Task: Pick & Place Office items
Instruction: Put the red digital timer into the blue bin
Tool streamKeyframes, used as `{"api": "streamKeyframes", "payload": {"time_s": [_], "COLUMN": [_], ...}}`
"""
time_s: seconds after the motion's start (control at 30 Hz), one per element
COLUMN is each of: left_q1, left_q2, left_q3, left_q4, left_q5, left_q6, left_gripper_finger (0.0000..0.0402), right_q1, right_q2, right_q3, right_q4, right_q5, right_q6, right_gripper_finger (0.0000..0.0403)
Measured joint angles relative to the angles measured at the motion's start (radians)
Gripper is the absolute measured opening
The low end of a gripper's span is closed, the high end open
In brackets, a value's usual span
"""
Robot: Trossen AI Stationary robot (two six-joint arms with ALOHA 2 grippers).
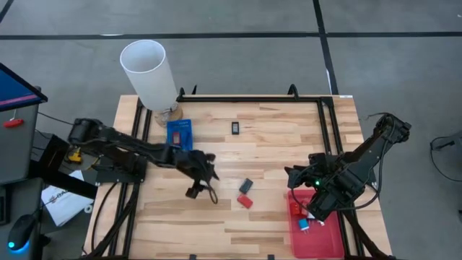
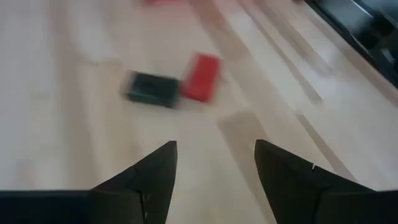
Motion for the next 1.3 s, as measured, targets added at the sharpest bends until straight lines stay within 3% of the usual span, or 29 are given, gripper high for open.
{"api": "streamKeyframes", "payload": {"time_s": [0.13, 0.4, 0.8, 1.17, 1.3], "left_q1": [0.000, -0.005, -0.024, -0.058, -0.060], "left_q2": [0.111, 0.250, 0.443, 0.515, 0.530], "left_q3": [-0.001, 0.020, 0.137, 0.142, 0.141], "left_q4": [0.087, 0.391, 0.458, 0.516, 0.539], "left_q5": [0.063, 0.079, 0.113, 0.108, 0.061], "left_q6": [-0.010, -0.022, 0.020, 0.023, 0.023], "left_gripper_finger": [0.0224, 0.0257, 0.0269, 0.0269, 0.0269], "right_q1": [-0.001, -0.011, -0.032, -0.044, -0.044], "right_q2": [0.000, 0.000, 0.000, 0.001, 0.001], "right_q3": [0.000, 0.000, 0.000, 0.000, 0.000], "right_q4": [0.020, 0.055, 0.071, 0.069, 0.069], "right_q5": [0.000, 0.000, 0.000, -0.018, -0.023], "right_q6": [0.000, 0.000, 0.000, -0.009, -0.008], "right_gripper_finger": [0.0214, 0.0214, 0.0214, 0.0214, 0.0214]}}
